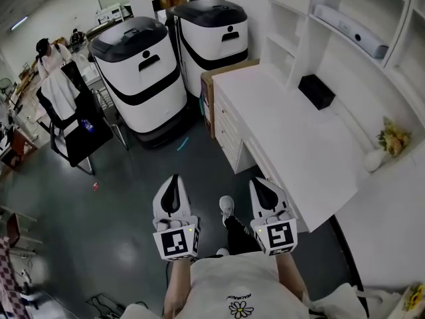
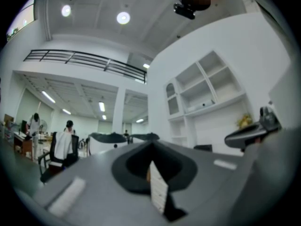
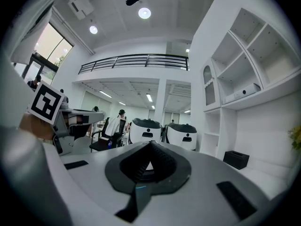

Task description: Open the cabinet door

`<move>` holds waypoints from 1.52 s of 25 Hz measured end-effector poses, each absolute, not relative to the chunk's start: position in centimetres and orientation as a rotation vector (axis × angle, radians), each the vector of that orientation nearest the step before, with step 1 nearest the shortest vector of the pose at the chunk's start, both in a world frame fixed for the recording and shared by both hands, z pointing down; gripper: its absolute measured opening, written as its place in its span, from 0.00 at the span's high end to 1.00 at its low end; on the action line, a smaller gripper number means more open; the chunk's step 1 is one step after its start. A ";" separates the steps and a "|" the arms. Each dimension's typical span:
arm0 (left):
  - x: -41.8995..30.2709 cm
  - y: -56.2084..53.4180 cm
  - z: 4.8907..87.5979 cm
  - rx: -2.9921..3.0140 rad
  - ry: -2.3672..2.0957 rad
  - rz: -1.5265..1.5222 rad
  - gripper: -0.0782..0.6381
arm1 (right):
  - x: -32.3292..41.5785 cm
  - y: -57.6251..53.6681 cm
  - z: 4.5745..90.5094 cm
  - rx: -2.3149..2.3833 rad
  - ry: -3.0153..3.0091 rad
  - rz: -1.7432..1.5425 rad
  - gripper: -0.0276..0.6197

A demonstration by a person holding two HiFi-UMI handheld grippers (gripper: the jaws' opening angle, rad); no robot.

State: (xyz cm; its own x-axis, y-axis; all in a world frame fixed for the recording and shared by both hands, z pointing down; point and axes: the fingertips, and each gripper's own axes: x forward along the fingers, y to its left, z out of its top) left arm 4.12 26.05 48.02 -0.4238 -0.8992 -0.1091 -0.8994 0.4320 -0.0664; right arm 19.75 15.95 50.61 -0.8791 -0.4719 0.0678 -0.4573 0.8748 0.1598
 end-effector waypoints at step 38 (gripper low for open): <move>-17.3 -14.9 46.6 -1.748 2.445 0.133 0.88 | -1.4 -22.5 48.8 0.876 -2.898 -0.224 0.96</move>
State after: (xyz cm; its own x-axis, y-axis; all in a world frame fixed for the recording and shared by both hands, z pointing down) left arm -17.33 -14.95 46.58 -0.3190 -0.9343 -0.1590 -0.9460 0.3240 -0.0059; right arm -1.40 -22.53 48.79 -0.8283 -0.5573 0.0577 -0.5418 0.8229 0.1711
